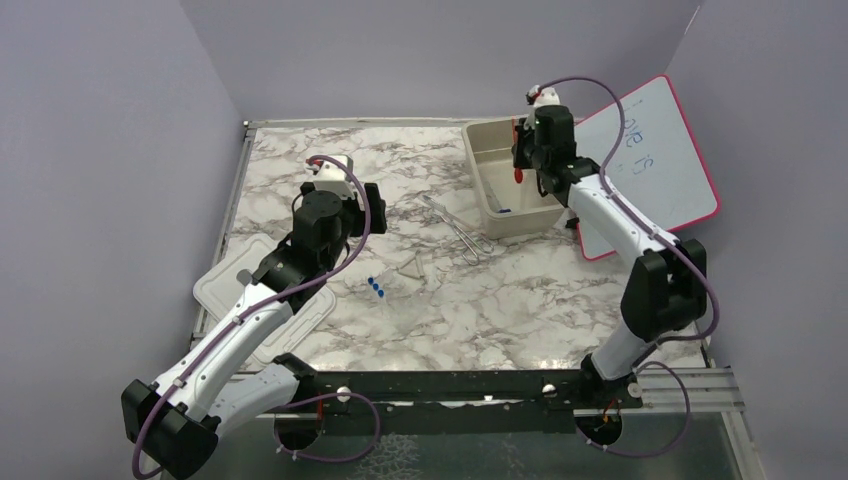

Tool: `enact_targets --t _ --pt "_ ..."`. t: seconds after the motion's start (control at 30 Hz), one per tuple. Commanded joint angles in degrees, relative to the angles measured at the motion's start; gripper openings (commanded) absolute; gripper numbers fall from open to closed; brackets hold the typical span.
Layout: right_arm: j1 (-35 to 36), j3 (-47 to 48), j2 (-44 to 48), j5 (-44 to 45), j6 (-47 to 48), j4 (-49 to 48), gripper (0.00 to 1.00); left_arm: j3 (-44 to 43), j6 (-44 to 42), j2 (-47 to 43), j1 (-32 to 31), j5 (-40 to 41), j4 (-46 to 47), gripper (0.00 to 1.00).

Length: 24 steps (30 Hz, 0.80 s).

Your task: Organize the chemistry lab equipment

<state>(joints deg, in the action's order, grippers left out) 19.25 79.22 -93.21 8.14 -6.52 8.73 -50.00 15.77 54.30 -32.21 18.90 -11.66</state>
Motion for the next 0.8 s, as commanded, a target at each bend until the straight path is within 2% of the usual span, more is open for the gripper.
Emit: enact_targets --t 0.0,0.1,0.37,0.77 --pt "-0.2 1.8 -7.0 -3.7 -1.8 4.5 0.01 0.3 -0.6 -0.5 0.3 -1.0 1.5 0.92" --pt "-0.2 1.6 -9.7 -7.1 -2.8 4.5 0.03 0.1 -1.0 -0.1 0.3 -1.4 1.2 0.92" --pt "-0.2 0.8 -16.6 -9.6 -3.1 4.0 0.06 0.4 -0.2 -0.2 0.3 -1.8 1.8 0.92" --pt "-0.1 2.0 -14.1 -8.4 -2.7 7.2 0.34 -0.5 1.7 1.6 0.3 -3.8 1.9 0.92"
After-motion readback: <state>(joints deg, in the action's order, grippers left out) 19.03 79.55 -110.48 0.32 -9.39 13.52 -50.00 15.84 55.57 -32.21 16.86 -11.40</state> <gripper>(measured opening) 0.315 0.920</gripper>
